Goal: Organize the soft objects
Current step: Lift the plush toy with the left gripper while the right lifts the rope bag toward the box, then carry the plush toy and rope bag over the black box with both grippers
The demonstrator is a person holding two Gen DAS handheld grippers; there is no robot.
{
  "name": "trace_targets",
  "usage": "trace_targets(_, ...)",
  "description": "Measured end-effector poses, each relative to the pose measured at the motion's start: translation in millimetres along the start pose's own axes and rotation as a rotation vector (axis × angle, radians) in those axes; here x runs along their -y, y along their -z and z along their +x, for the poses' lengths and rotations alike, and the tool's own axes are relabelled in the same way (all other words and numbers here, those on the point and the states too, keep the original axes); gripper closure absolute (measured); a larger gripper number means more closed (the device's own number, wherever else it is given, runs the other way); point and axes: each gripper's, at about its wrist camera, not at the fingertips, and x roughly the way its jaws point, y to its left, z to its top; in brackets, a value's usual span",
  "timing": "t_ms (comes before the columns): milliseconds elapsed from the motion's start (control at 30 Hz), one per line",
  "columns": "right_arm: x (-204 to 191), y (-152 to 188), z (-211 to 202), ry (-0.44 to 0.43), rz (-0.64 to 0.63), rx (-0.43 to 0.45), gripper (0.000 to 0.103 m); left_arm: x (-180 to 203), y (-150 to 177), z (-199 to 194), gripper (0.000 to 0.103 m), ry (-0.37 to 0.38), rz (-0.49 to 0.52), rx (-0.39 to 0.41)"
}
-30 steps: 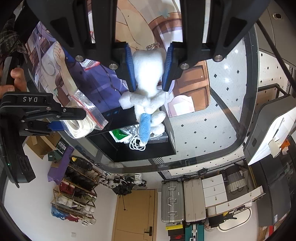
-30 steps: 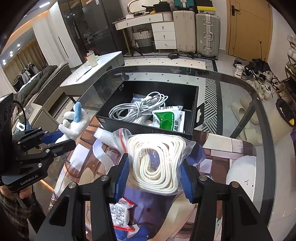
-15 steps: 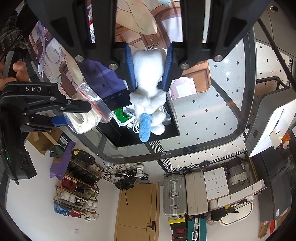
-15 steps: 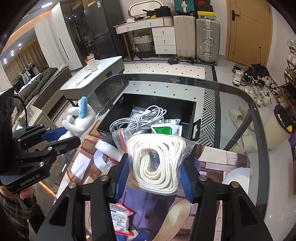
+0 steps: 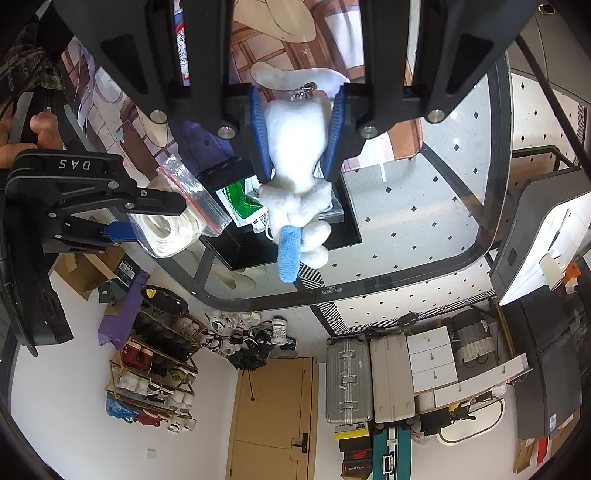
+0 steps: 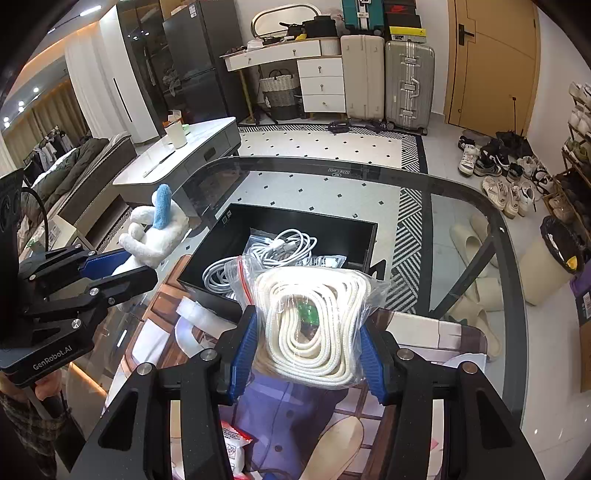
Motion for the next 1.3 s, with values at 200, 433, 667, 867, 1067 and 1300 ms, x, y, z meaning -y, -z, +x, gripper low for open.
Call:
trace_targets(200, 3, -8, 6, 0.002, -0.001, 0.003, 0.052, -2, -9, 5, 0.076, -0.003, -0.013, 0.013)
trace_targets(433, 6, -15, 8, -0.009, 0.003, 0.018, 0.052, -1, -12, 11, 0.076, -0.005, -0.009, 0.014)
trace_targets(667, 10, -26, 16, -0.022, 0.011, 0.024, 0.052, -2, -21, 16, 0.076, -0.005, -0.007, 0.017)
trace_targets(867, 10, -33, 19, -0.028, 0.017, 0.031, 0.052, -5, -26, 22, 0.076, -0.004, -0.002, 0.015)
trace_targets(1067, 16, -38, 26, -0.034, 0.023, 0.027, 0.052, -4, -30, 29, 0.076, 0.004, -0.002, 0.009)
trace_targets(1300, 18, -44, 35, -0.035, 0.030, 0.018, 0.052, -3, -36, 44, 0.076, 0.019, -0.010, -0.006)
